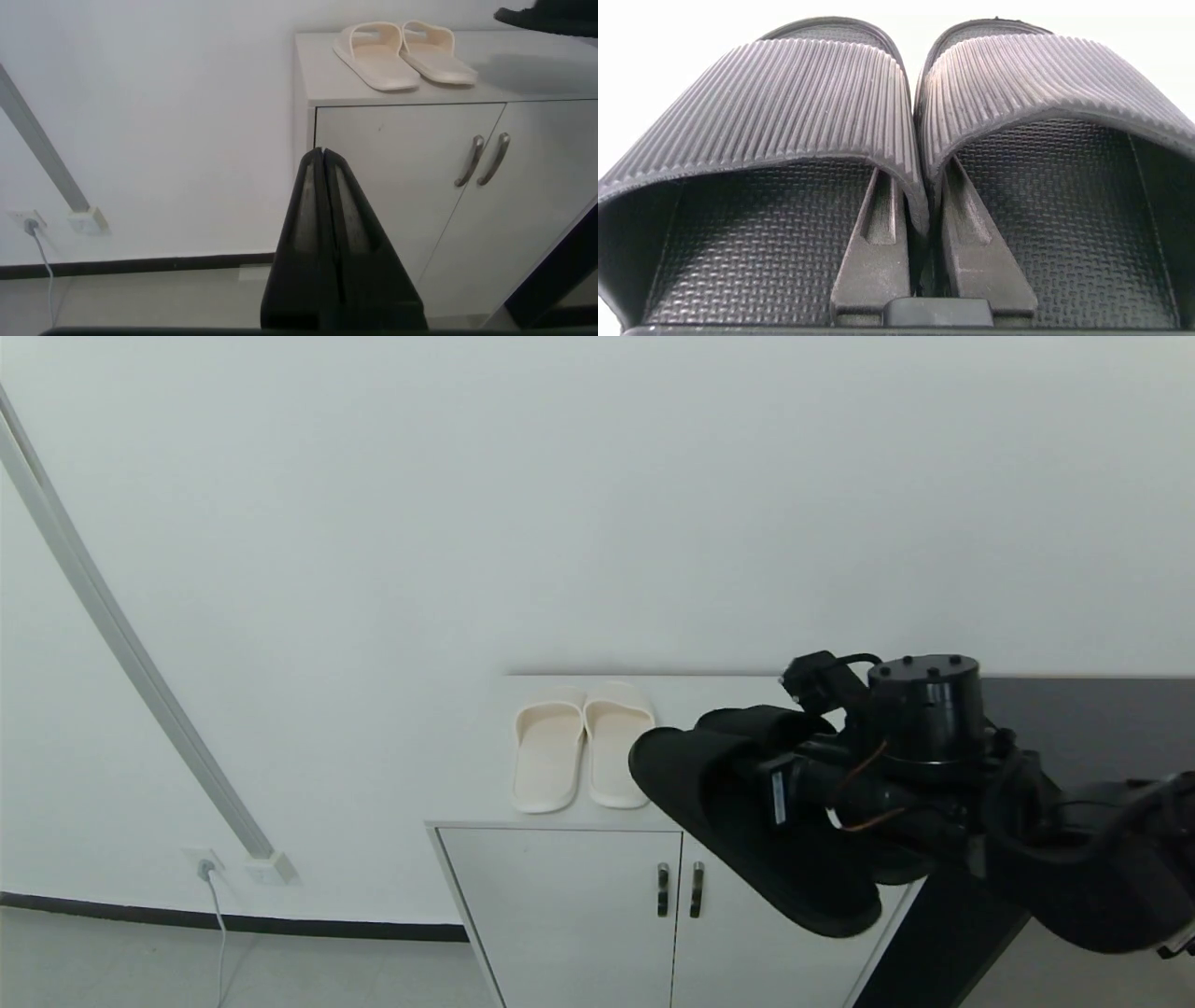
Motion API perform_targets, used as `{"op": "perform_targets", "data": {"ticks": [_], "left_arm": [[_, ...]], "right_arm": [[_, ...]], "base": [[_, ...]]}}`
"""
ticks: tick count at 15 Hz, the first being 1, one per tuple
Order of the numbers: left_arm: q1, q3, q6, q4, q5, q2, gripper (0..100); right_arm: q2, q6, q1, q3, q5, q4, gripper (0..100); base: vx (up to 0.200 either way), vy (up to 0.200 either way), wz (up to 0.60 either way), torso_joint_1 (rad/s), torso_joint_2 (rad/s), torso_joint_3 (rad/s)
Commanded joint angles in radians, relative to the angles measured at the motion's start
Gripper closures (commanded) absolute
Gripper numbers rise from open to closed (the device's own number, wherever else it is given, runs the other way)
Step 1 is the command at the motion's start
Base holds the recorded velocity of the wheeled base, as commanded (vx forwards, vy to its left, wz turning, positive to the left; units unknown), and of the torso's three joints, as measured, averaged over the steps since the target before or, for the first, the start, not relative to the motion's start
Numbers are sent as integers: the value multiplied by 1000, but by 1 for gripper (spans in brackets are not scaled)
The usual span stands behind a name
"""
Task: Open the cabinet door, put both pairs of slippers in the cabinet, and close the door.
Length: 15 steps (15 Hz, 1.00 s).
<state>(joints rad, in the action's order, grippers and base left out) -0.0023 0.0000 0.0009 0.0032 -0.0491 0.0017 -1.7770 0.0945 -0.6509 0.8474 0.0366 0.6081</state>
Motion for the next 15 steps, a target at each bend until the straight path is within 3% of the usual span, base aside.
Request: {"op": "perform_targets", "data": {"ticks": [1,3,8,15], "left_arm": [[-1,0,1,0,0,0,100],[-1,0,2,0,0,0,100],[-1,0,1,0,0,0,100],[-1,0,-1,0,0,0,100]], "right_arm": [[174,-21,-18,-139,-95,1,100],[226,-67,-21,-212,-162,1,100],[231,-73,-35,-238,-184,1,100],[226,-71,-49,-243,-179,1,100]], "base": [[0,0,0,0,0,0],[0,0,0,0,0,0],[0,0,0,0,0,0],[-171,0,0,0,2,5]]}}
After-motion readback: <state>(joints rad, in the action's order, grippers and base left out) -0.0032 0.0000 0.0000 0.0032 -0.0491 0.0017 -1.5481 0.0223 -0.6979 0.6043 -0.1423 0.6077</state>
